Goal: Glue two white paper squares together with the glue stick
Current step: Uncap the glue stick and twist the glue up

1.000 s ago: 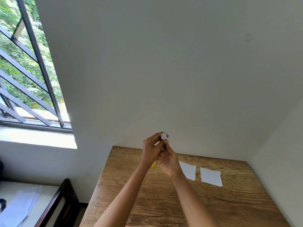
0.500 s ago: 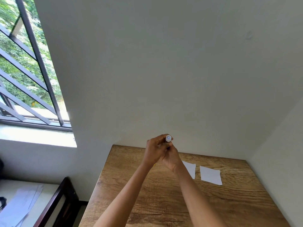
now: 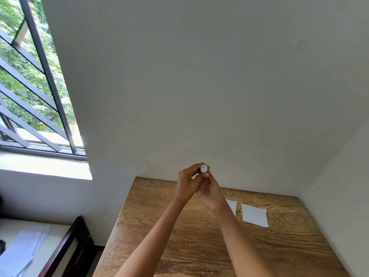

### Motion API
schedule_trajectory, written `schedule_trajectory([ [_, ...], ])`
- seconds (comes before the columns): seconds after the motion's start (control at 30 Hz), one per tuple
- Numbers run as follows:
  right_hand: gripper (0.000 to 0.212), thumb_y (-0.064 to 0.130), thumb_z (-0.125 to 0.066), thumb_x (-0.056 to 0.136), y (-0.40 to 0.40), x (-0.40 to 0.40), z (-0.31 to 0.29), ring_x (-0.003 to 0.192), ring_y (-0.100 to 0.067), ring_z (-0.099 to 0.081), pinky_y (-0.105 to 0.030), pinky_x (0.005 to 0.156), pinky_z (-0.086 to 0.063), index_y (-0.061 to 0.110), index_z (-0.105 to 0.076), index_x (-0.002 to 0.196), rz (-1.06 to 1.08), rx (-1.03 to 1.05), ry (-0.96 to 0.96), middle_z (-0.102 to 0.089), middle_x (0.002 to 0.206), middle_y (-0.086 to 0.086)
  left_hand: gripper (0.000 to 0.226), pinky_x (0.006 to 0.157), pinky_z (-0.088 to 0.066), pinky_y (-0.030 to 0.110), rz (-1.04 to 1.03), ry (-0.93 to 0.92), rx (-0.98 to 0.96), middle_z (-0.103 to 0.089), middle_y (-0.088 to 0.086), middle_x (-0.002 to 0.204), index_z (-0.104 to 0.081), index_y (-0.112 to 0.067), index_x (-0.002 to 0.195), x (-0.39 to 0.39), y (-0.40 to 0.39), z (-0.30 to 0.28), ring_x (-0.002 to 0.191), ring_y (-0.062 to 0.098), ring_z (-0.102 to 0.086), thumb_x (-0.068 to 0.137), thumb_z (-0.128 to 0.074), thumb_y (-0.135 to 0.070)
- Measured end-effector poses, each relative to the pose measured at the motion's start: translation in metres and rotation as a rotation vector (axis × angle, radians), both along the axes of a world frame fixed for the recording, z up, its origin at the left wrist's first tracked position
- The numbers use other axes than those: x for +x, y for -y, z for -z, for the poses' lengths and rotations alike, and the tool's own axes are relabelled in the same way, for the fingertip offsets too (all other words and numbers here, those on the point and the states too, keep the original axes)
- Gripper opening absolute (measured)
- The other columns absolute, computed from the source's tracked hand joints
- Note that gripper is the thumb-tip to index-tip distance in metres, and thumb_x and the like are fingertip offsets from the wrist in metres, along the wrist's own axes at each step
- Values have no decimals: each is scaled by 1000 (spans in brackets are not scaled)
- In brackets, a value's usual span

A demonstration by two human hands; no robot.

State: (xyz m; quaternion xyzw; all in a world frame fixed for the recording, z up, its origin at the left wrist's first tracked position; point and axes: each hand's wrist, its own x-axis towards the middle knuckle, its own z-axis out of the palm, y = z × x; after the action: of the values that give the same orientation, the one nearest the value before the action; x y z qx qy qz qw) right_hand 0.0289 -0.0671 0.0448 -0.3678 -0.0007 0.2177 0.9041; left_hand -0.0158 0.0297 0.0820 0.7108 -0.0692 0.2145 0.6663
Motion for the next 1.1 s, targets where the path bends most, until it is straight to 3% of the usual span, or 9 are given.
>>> schedule_trajectory([
  [0.1, 28, 21, -44, 94, 0, -7, 8, 72, -9, -66, -22, 63, -56, 13, -71, 92, 23, 148, 81, -70, 79, -1, 24, 78, -57, 26, -2, -12, -25, -75, -4, 95, -73, -20, 96, 3, -4, -7, 92, 7, -69, 81, -65, -2],
  [0.2, 29, 18, -45, 91, -1, -9, 6, 65, -7, -65, -21, 61, -56, 12, -72, 87, 19, 176, 85, -68, 71, -1, 27, 65, -56, 22, 12, -31, -63, -75, -9, 87, -73, -26, 91, 4, -6, -7, 76, 7, -70, 81, -65, -2],
  [0.37, 36, 37, -43, 92, -3, -9, -2, 57, -8, -59, -22, 52, -49, 19, -73, 82, -67, 47, 88, -65, 66, 3, 25, 84, -55, 22, 3, 20, 37, -74, -11, 95, -73, -22, 96, 3, -1, -6, 96, 3, -68, 82, -66, -3],
  [0.5, 34, 34, -39, 96, -2, -10, 0, 60, -9, -54, -23, 52, -42, 18, -68, 86, -58, 97, 74, -59, 69, 2, 26, 77, -55, 19, -17, 15, 27, -73, -14, 90, -73, -28, 94, 2, -3, -8, 88, 6, -70, 82, -67, -5],
  [0.6, 35, 32, -41, 95, -1, -12, 3, 54, -7, -48, -21, 49, -41, 18, -69, 79, -32, 97, 58, -53, 60, 4, 27, 69, -54, 15, -27, -10, 6, -74, -14, 86, -72, -31, 91, 1, -4, -8, 79, 5, -70, 82, -66, -6],
  [0.73, 34, 48, -51, 86, -4, -13, -2, 49, -7, -41, -21, 48, -37, 19, -65, 76, -14, -62, 58, -44, 55, 4, 21, 76, -53, 14, -9, 11, 18, -74, -9, 94, -73, -23, 96, -2, 3, -8, 94, 2, -68, 83, -66, -7],
  [0.9, 34, 37, -41, 94, -6, -15, -5, 59, -8, -54, -22, 54, -45, 18, -69, 89, -48, 101, 90, -59, 66, 3, 29, 76, -54, 17, -36, 31, -32, -74, -14, 90, -72, -32, 89, 2, -3, -16, 92, 4, -69, 82, -66, -5],
  [1.0, 30, 34, -47, 90, -4, -16, -10, 50, -7, -45, -21, 49, -39, 18, -69, 78, -42, 84, 80, -51, 56, 4, 32, 76, -53, 16, -16, 27, -35, -74, -15, 87, -71, -35, 86, 2, -8, -19, 91, 5, -69, 81, -67, -4],
  [1.1, 35, 42, -51, 86, -5, -16, -14, 43, -7, -38, -21, 44, -34, 18, -66, 66, -31, 9, 49, -44, 48, 5, 27, 77, -54, 18, -7, 40, 2, -74, -13, 90, -72, -32, 91, -1, -3, -20, 92, 6, -70, 81, -68, -7],
])
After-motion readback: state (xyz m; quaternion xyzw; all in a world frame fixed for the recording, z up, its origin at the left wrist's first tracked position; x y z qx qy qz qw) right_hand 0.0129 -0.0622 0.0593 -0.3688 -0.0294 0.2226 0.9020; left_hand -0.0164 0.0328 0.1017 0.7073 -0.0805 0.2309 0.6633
